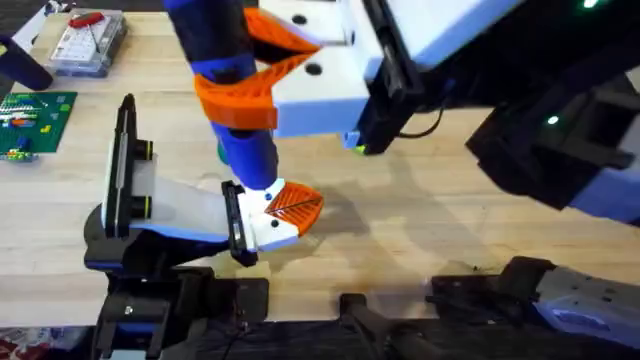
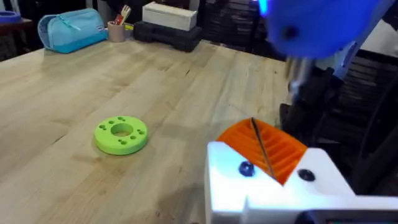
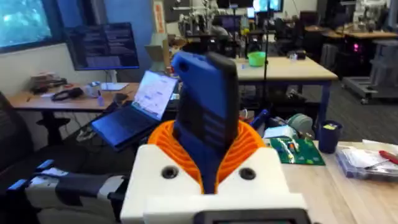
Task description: Pick up the gripper from the table and insert it into the empty holder that is missing its gripper. Then pick up a screw, insert it into the mounting hole, and use the screwdriver to tighten it. Finally, clean up the table by picking up the vegetable and placing it into the bucket.
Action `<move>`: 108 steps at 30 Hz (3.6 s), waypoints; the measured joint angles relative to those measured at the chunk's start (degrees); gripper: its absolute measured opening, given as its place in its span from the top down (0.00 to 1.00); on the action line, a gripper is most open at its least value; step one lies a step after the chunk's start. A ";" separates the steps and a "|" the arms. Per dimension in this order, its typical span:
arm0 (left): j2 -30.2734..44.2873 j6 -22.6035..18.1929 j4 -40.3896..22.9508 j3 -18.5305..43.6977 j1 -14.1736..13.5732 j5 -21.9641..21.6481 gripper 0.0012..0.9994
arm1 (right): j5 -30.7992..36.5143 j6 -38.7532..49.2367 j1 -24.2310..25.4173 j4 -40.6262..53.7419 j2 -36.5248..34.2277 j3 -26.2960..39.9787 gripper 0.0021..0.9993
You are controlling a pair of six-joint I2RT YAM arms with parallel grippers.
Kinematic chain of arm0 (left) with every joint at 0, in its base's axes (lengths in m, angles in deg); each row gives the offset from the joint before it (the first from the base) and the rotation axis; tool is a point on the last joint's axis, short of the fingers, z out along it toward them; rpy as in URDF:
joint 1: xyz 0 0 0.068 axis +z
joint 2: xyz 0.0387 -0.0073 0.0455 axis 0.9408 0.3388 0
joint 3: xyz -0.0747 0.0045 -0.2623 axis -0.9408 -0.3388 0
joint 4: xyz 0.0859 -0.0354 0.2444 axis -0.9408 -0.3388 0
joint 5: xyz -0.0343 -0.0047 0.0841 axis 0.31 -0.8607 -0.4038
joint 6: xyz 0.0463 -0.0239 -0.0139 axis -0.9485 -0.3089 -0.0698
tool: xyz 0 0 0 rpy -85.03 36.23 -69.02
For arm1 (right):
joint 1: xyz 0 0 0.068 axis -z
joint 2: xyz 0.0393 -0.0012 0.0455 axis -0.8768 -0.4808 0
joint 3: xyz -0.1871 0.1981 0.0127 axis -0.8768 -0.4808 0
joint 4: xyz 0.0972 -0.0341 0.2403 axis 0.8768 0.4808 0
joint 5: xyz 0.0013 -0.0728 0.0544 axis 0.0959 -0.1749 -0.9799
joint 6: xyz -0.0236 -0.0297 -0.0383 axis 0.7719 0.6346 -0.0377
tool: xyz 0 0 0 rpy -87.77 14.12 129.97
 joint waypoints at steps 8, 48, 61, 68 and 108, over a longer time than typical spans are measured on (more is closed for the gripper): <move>0.00 0.00 -0.02 0.00 0.00 0.00 0.99 | -2.44 1.59 0.00 0.90 0.00 2.92 0.94; 0.00 0.00 0.00 0.00 0.00 0.00 0.99 | -9.34 7.41 -0.02 -2.55 -3.58 1.48 0.94; 0.00 0.00 0.00 0.00 0.00 0.00 0.99 | -7.94 7.15 0.00 -2.57 -3.60 -1.61 0.94; 0.00 0.00 0.00 0.00 0.00 0.00 0.99 | -7.64 6.99 0.00 -2.62 -3.61 -1.78 0.94; 0.00 0.00 -0.30 0.00 0.00 -0.02 0.99 | -6.25 3.73 0.00 -5.76 -6.01 -1.87 0.94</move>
